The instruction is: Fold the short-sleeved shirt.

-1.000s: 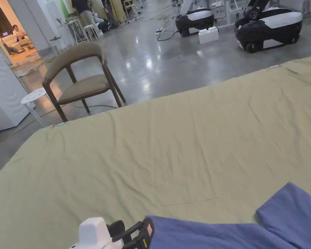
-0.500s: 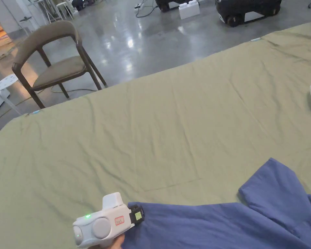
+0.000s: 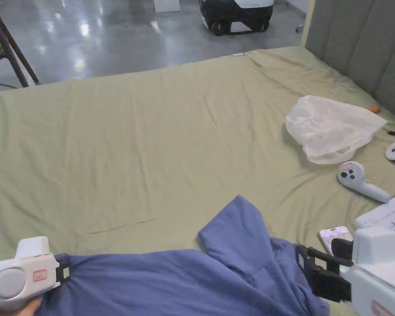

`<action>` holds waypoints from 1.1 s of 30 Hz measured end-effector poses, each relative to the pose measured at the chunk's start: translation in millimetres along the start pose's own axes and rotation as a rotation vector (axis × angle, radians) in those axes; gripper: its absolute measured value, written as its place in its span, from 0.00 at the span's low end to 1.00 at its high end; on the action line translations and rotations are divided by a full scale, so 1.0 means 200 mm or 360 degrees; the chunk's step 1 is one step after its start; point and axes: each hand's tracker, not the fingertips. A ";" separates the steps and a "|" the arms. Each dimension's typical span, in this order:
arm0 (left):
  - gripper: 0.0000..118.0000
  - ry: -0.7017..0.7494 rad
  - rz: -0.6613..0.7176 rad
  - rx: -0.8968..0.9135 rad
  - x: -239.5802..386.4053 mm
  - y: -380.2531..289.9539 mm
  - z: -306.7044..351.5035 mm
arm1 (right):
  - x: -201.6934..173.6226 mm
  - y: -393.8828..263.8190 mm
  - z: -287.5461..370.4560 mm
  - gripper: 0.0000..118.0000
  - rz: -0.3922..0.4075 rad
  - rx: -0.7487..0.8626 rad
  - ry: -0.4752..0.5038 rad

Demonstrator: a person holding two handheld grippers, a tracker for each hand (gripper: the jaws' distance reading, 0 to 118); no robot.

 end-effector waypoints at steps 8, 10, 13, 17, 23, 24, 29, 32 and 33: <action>0.00 0.0010 -0.0031 -0.0032 0.00 0.01 -0.01 | 0.15 0.02 -0.77 0.46 -0.0077 -0.0564 -0.0165; 0.00 0.0006 -0.0032 -0.0033 0.00 0.01 -0.01 | 0.11 -0.03 -0.79 0.28 0.0102 -0.0613 -0.0142; 0.00 -0.0042 0.0009 -0.0070 -0.03 0.04 0.01 | 0.08 -0.01 -0.73 0.09 0.0219 -0.0548 -0.0113; 0.00 -0.0140 -0.0004 0.0159 -0.08 0.04 0.22 | 0.06 0.04 -0.55 0.08 0.0180 -0.0366 -0.0108; 0.00 -0.0337 0.0109 0.0620 -0.20 -0.01 0.88 | -0.01 0.18 -0.09 0.08 0.0215 -0.0047 -0.0050; 0.00 -0.0349 0.0138 0.0712 -0.22 -0.02 1.01 | -0.01 0.20 -0.02 0.08 0.0223 -0.0004 -0.0054; 0.00 -0.0305 0.0121 0.1041 -0.33 -0.08 1.53 | -0.04 0.35 0.25 0.08 0.0176 0.0199 -0.0015; 0.00 -0.0268 0.0131 0.1217 -0.39 -0.08 1.78 | -0.04 0.45 0.34 0.08 0.0145 0.0331 -0.0033; 0.00 -0.0279 0.0165 0.1256 -0.41 -0.07 1.83 | -0.04 0.49 0.37 0.08 0.0141 0.0364 -0.0042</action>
